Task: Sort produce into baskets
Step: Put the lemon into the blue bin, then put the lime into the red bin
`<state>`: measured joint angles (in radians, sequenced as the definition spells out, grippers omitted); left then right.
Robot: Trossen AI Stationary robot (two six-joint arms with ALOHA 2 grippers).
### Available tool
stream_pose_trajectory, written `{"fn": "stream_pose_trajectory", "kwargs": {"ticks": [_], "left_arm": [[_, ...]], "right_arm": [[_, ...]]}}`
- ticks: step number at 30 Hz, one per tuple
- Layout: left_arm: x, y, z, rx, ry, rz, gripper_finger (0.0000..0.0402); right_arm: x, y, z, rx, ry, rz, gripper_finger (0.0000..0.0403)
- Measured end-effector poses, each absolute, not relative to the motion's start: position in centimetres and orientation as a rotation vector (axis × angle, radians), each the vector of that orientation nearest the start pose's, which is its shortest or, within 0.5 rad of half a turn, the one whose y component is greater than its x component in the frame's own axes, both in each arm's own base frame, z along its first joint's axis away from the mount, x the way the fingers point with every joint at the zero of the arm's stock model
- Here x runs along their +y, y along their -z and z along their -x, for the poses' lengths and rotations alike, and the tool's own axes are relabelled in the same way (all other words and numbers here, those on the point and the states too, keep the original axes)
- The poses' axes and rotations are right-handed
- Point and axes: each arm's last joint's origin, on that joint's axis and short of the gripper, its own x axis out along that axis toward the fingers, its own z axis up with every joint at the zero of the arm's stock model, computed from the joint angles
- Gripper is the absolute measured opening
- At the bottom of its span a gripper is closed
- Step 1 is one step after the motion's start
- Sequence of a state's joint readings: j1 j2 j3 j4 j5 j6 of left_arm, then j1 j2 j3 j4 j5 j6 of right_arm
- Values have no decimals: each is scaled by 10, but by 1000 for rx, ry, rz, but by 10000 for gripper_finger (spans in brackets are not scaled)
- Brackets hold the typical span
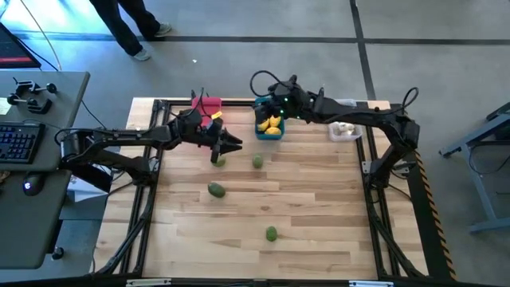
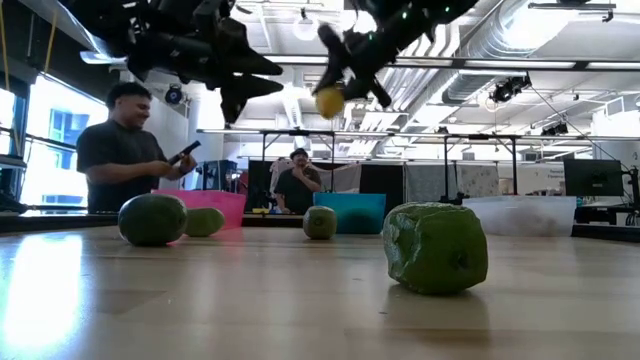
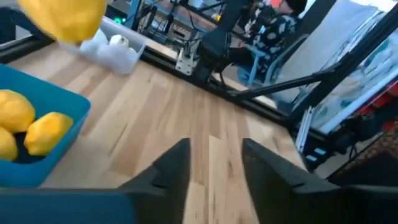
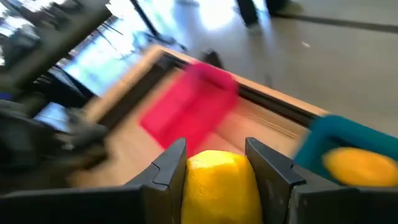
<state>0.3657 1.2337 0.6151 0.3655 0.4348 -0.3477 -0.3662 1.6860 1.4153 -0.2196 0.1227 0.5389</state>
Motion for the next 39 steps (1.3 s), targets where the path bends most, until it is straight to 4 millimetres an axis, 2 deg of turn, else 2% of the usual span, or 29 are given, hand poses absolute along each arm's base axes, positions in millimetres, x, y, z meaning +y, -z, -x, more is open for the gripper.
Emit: {"fn": "stream_pose_trajectory", "kwargs": {"ticks": [7, 12, 15, 19, 28, 35, 39], "left_arm": [[79, -244, -228, 288, -96, 366, 11], [76, -249, -219, 307, -128, 363, 11], [74, -249, -213, 336, -158, 368, 4], [72, -253, -206, 343, -181, 367, 2], [69, -258, -196, 348, -217, 363, 1], [68, -257, -194, 362, -218, 366, 1], [68, -257, -194, 362, -218, 367, 1]], "right_arm": [[-187, -262, -363, 485, 747, -585, 122], [-214, -222, -373, 498, 808, -595, 122], [-223, -205, -376, 509, 877, -578, 122], [-226, -192, -378, 515, 970, -526, 122], [-232, -170, -380, 555, 964, -562, 138], [-226, -170, -381, 584, 945, -570, 221], [-224, -179, -380, 572, 943, -562, 268]]}}
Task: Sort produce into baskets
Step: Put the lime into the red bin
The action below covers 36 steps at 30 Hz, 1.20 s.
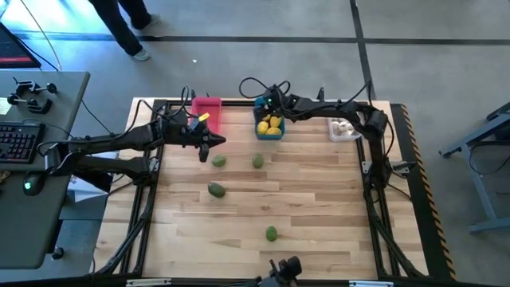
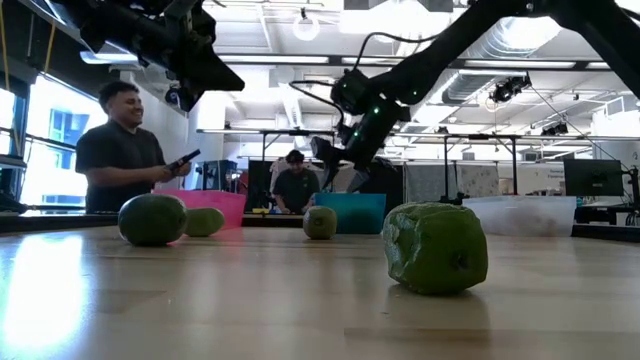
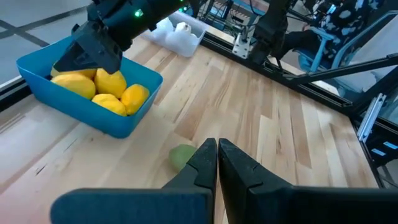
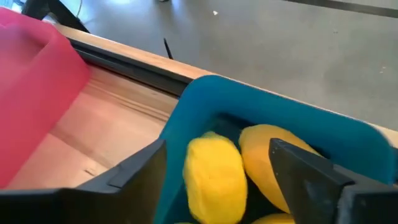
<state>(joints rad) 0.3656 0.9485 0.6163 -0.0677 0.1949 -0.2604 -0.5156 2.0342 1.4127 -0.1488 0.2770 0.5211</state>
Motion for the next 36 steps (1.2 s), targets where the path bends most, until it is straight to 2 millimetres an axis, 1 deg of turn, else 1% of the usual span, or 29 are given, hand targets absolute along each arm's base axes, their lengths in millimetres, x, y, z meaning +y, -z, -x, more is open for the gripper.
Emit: {"fn": "stream_pose_trajectory", "kwargs": {"ticks": [2, 4, 6, 8, 11, 15, 16, 17, 19, 21, 25, 29, 33, 35, 36], "left_arm": [[68, -257, -194, 361, -218, 367, 1], [68, -258, -194, 359, -217, 366, 1], [68, -258, -194, 357, -216, 366, 1], [68, -258, -194, 357, -216, 365, 1], [68, -258, -194, 357, -215, 365, 1], [68, -258, -194, 357, -214, 365, 0], [68, -258, -194, 357, -214, 365, 0], [68, -258, -194, 357, -214, 365, 0], [68, -258, -195, 358, -212, 365, 0], [67, -258, -195, 360, -205, 356, 0], [63, -257, -196, 379, -174, 334, 0], [56, -251, -194, 456, -57, 325, 0], [51, -245, -190, 533, 61, 332, 0], [50, -243, -189, 552, 81, 334, 0], [50, -242, -189, 561, 83, 332, 0]], "right_arm": [[-223, -185, -378, 572, 939, -559, 281], [-221, -193, -376, 566, 922, -567, 285], [-219, -198, -373, 577, 924, -576, 276], [-216, -198, -370, 619, 933, -575, 251], [-210, -193, -366, 709, 943, -581, 178], [-191, -190, -371, 781, 908, -546, 40], [-184, -190, -375, 787, 891, -536, 21], [-177, -190, -379, 783, 877, -526, 15], [-161, -191, -387, 759, 877, -517, 19], [-144, -192, -394, 751, 865, -505, 9], [-112, -192, -405, 738, 781, -498, 2], [-86, -195, -411, 740, 711, -493, 0], [-69, -206, -412, 718, 669, -456, 0], [-65, -206, -413, 714, 655, -422, 0], [-63, -203, -414, 696, 638, -422, 0]]}}
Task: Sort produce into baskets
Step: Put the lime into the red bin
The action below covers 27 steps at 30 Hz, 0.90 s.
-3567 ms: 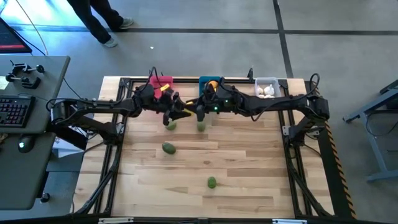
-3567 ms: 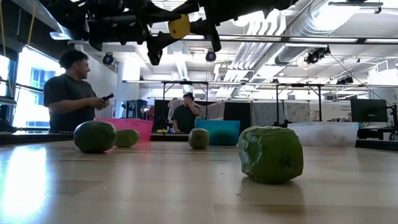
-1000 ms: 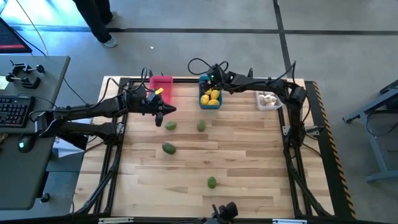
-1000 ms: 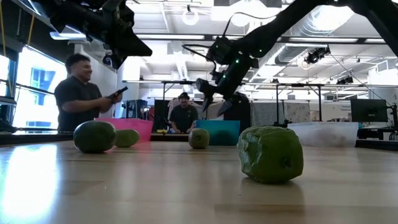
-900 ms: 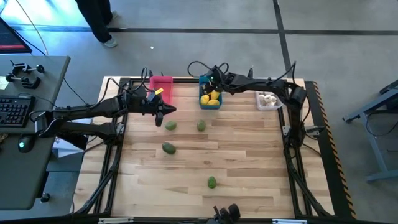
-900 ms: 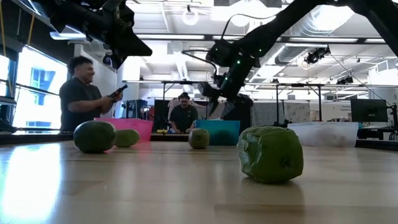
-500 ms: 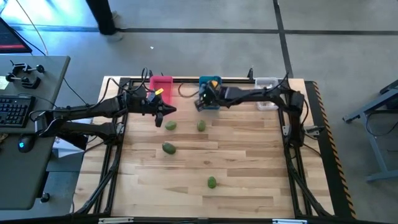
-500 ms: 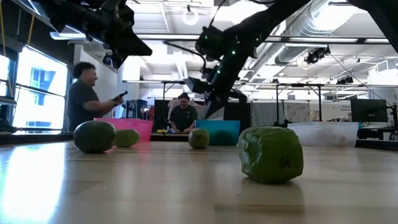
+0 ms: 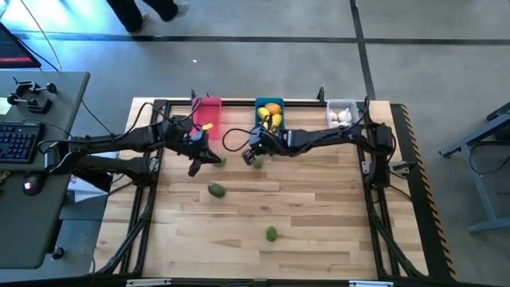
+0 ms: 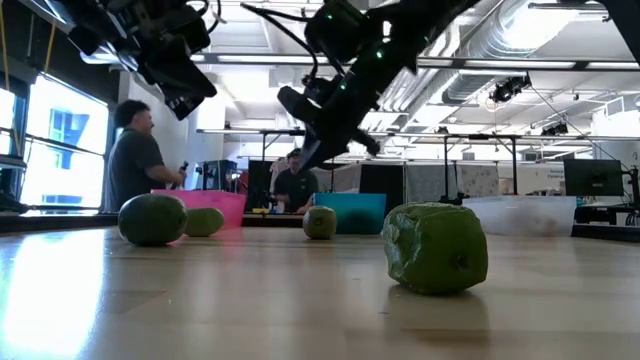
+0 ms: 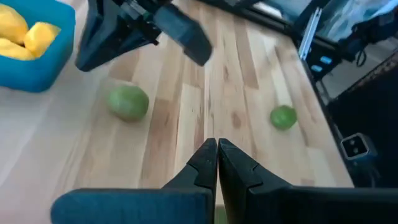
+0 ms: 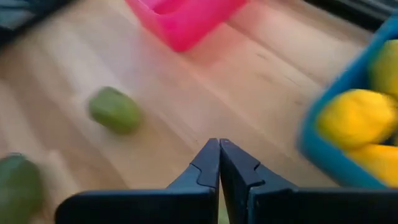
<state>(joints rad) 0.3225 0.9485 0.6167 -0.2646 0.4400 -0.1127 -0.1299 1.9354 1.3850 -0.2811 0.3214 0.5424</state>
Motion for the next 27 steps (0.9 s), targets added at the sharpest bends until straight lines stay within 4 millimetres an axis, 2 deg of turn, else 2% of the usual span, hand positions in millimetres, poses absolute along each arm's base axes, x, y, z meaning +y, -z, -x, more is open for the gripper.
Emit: {"fn": "stream_pose_trajectory", "kwargs": {"ticks": [4, 7, 13, 19, 23, 27], "left_arm": [[50, -242, -189, 567, 93, 306, 0], [49, -241, -189, 568, 97, 307, 0], [45, -239, -187, 599, 173, 341, 0], [37, -234, -184, 678, 200, 365, 3], [30, -231, -184, 716, 222, 336, 22], [24, -227, -183, 764, 219, 329, 58]], "right_arm": [[-55, -178, -408, 583, 545, -504, 0], [-46, -172, -393, 524, 551, -546, 0], [-34, -193, -348, 481, 615, -523, 0], [-31, -213, -301, 480, 676, -487, 0], [-31, -219, -282, 443, 699, -484, 0], [-32, -219, -272, 419, 704, -504, 0]]}}
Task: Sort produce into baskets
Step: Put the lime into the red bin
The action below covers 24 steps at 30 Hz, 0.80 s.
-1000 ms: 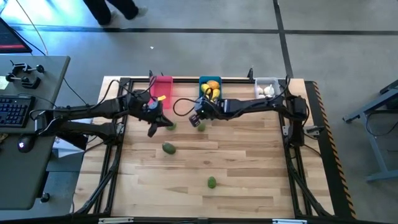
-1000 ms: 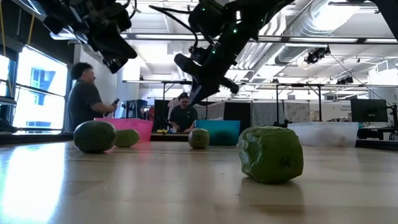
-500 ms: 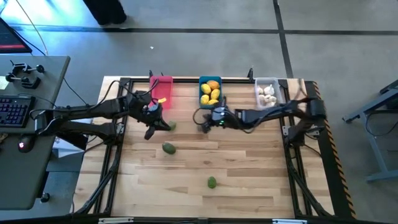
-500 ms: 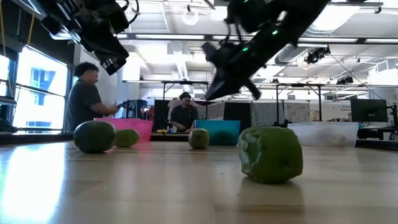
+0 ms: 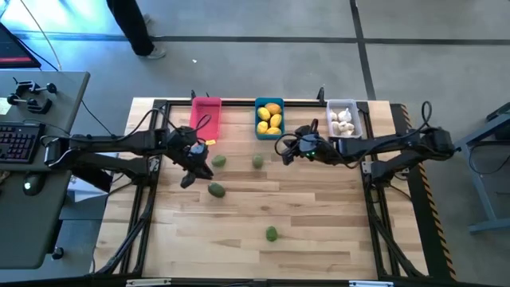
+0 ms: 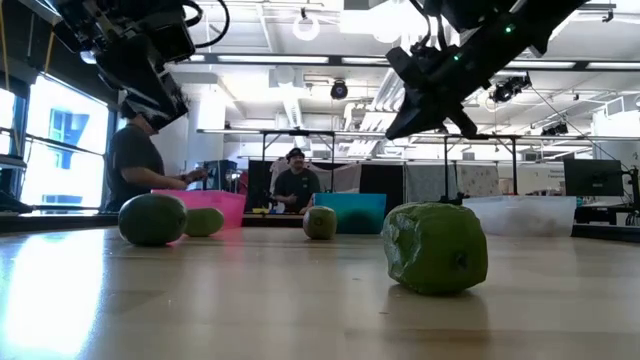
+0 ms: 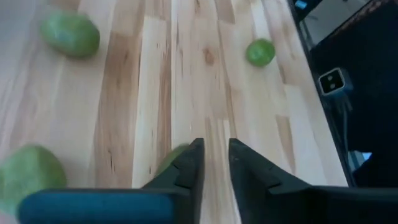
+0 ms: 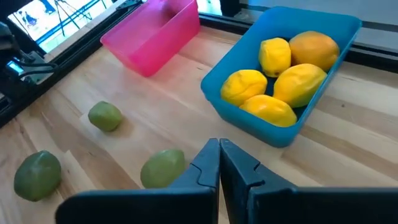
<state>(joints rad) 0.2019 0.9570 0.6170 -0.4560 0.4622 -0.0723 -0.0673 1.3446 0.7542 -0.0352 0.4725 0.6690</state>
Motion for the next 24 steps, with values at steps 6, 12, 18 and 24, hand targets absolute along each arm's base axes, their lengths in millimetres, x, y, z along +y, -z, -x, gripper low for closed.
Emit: {"fn": "stream_pose_trajectory", "kwargs": {"ticks": [6, 12, 18, 24], "left_arm": [[19, -219, -182, 862, 210, 351, 125], [16, -213, -188, 917, 213, 379, 175], [17, -218, -202, 944, 233, 340, 194], [19, -216, -211, 1049, 249, 290, 200]], "right_arm": [[-31, -220, -271, 421, 694, -514, 0], [-31, -220, -271, 424, 694, -513, 0], [-31, -220, -271, 426, 690, -514, 0], [-31, -220, -271, 427, 690, -514, 0]]}}
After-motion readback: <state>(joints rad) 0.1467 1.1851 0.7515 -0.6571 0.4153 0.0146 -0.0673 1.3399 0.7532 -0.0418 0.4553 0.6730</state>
